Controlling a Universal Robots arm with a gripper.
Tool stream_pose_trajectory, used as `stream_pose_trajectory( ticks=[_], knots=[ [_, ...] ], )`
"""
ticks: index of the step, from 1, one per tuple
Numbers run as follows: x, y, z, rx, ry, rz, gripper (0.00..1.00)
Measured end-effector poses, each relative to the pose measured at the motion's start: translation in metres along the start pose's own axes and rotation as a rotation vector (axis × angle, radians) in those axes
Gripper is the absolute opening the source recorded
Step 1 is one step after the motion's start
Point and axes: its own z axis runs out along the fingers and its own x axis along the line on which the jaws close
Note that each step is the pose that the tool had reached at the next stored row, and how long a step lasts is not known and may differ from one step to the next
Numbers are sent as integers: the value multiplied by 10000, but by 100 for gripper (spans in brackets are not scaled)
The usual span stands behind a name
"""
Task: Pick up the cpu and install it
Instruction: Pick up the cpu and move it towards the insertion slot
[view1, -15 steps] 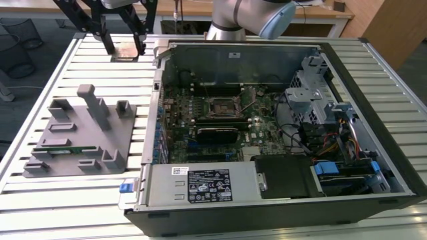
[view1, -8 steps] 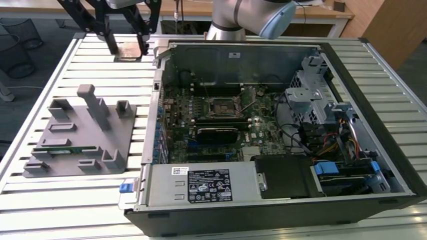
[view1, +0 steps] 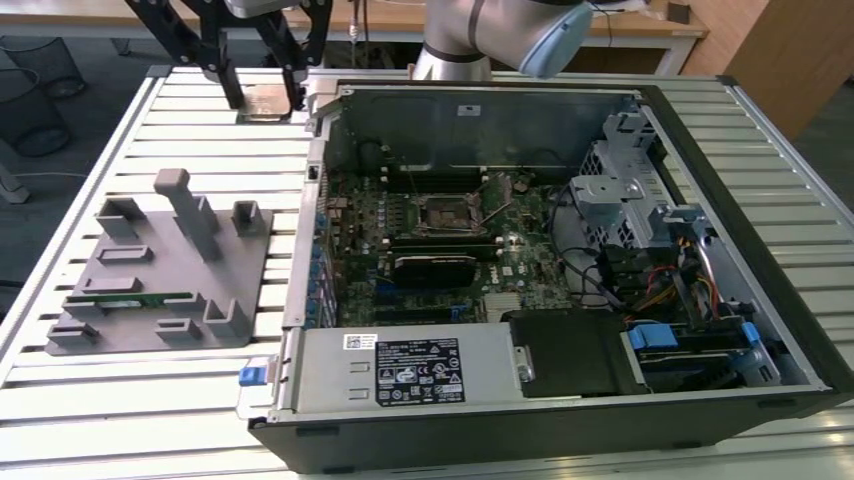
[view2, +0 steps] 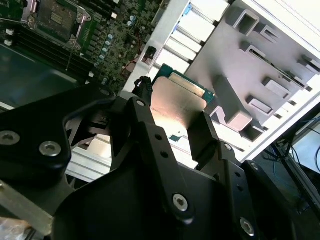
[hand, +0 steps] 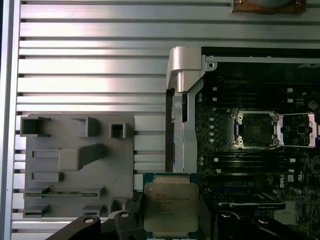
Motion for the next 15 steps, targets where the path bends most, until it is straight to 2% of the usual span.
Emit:
stream_pose_trajectory(
  ticks=[15],
  knots=[
    [-121,1,2,0,-1,0,53]
  ],
)
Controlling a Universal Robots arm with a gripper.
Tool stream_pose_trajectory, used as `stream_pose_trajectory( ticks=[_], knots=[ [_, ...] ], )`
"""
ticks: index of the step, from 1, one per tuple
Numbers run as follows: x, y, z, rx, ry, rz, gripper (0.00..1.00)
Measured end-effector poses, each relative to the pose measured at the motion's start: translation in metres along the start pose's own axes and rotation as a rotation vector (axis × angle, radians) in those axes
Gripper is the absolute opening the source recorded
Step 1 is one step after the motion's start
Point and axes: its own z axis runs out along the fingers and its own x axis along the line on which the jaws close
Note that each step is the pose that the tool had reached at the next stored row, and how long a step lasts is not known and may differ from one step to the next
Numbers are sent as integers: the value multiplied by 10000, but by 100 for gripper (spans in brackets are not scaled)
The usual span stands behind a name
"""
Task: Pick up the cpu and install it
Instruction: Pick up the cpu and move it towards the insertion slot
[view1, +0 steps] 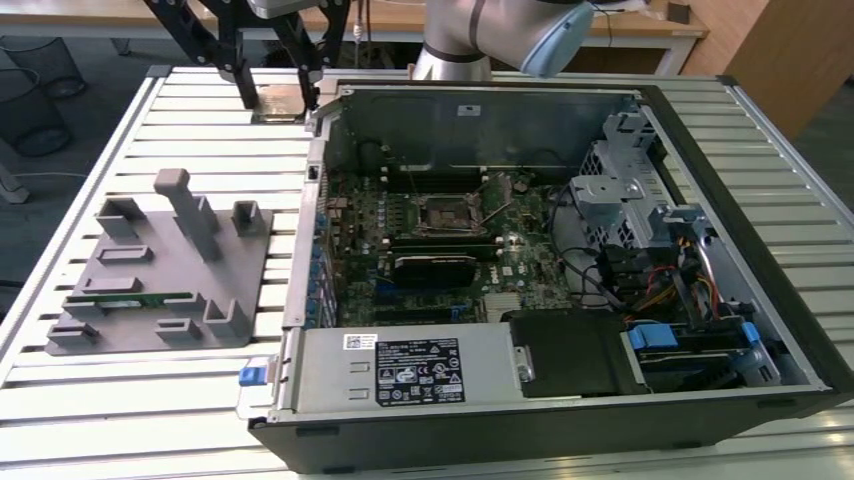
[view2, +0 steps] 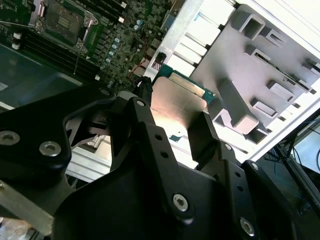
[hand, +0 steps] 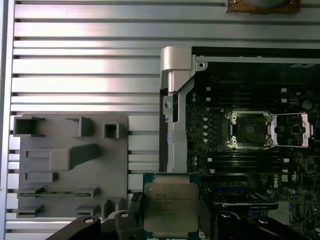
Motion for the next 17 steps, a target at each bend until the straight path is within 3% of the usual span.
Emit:
stream_pose_trajectory(
  ticks=[17],
  knots=[
    [-138,2,2,0,0,0,53]
  ],
)
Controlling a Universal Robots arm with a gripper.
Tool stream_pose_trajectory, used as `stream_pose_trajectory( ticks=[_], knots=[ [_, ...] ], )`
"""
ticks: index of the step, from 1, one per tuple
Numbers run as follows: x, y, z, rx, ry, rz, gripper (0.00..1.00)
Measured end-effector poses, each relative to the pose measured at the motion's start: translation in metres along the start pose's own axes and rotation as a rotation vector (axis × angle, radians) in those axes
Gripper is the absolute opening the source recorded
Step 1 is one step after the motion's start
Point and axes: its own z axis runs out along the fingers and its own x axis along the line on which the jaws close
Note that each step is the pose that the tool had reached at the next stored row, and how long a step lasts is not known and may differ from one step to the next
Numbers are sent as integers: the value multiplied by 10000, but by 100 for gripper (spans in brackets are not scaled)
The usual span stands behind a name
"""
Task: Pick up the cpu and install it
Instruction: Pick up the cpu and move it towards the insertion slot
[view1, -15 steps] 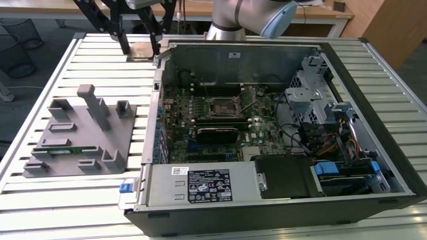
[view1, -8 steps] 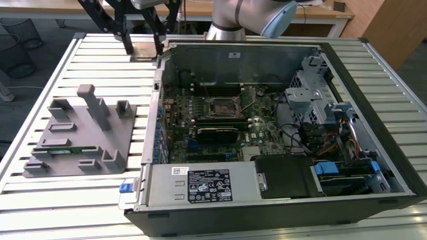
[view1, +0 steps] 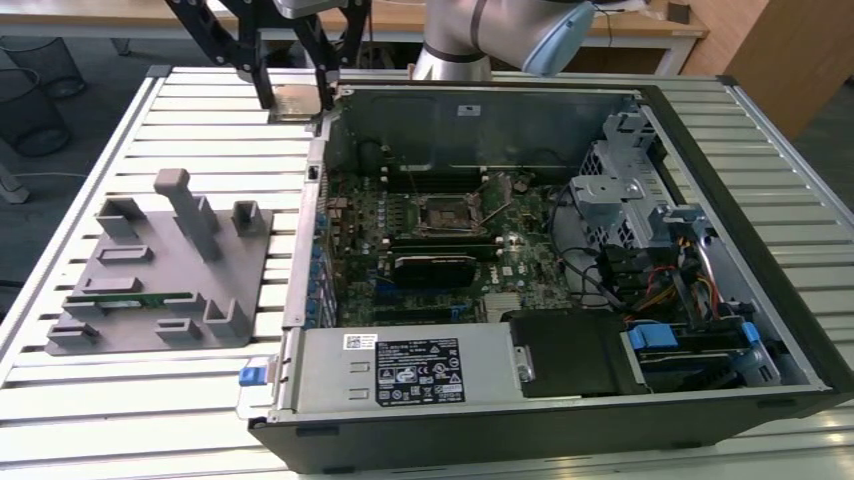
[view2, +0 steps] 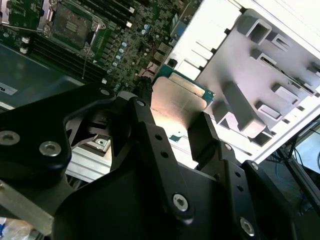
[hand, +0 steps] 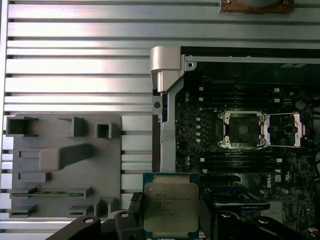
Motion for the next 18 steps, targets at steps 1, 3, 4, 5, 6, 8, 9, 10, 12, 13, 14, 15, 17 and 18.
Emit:
stream_pose_trajectory(
  ticks=[1,3,4,5,6,8,9,10,12,13,14,15,17,18],
  knots=[
    [-7,0,0,0,0,0,53],
    [-25,0,0,1,0,-1,53],
    [-35,0,1,0,0,-1,53],
    [-47,0,1,0,0,0,53],
    [-59,1,1,0,0,0,53],
    [-82,1,1,0,0,0,53],
    [-93,1,1,0,0,0,53],
    [-102,1,1,0,0,0,53],
    [-122,1,1,0,0,0,53],
    [-131,2,2,0,0,0,53],
    [-140,2,2,0,0,0,53],
    [-149,2,2,0,0,0,53],
    [-170,2,2,0,0,-1,53],
    [-179,2,2,0,-1,0,53]
  ],
)
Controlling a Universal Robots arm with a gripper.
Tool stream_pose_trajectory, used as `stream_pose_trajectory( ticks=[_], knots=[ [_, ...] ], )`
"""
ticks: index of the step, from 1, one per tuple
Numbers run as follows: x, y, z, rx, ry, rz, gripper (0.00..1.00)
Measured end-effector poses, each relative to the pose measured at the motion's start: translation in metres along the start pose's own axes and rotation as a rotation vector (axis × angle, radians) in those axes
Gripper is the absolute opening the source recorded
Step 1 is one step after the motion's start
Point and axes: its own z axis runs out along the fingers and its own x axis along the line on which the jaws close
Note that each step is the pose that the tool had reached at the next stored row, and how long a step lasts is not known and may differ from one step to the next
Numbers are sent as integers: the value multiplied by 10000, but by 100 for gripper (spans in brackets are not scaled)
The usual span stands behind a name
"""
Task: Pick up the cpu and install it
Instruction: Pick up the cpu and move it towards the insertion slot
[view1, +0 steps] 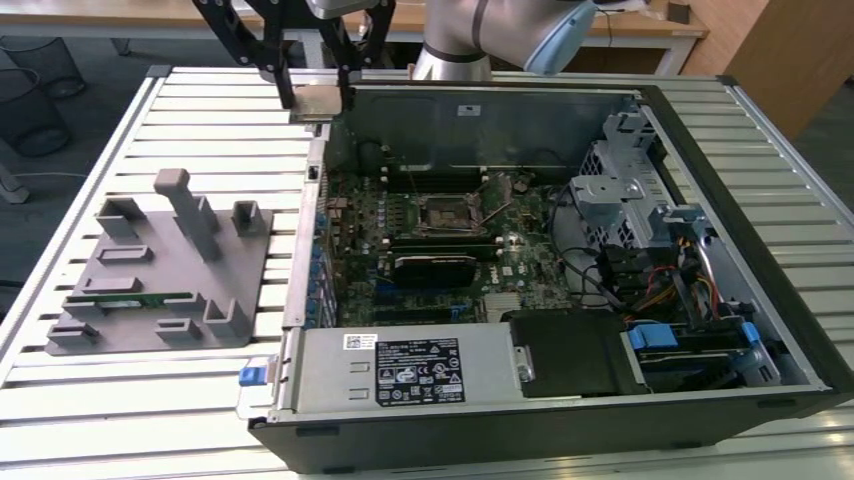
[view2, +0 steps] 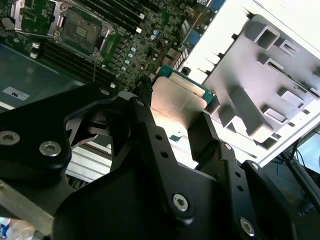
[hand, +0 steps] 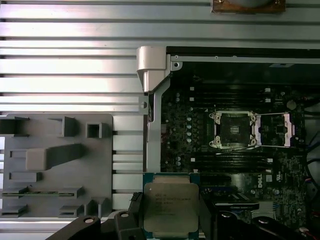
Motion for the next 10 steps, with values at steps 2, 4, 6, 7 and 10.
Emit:
stream_pose_trajectory(
  ticks=[2,4,6,7,10],
  knots=[
    [-14,0,0,1,1,0,53],
    [-24,0,0,0,0,0,53],
    [-33,1,0,0,1,0,53],
    [-39,1,1,0,0,0,53],
    [-63,1,0,0,1,-1,53]
  ],
)
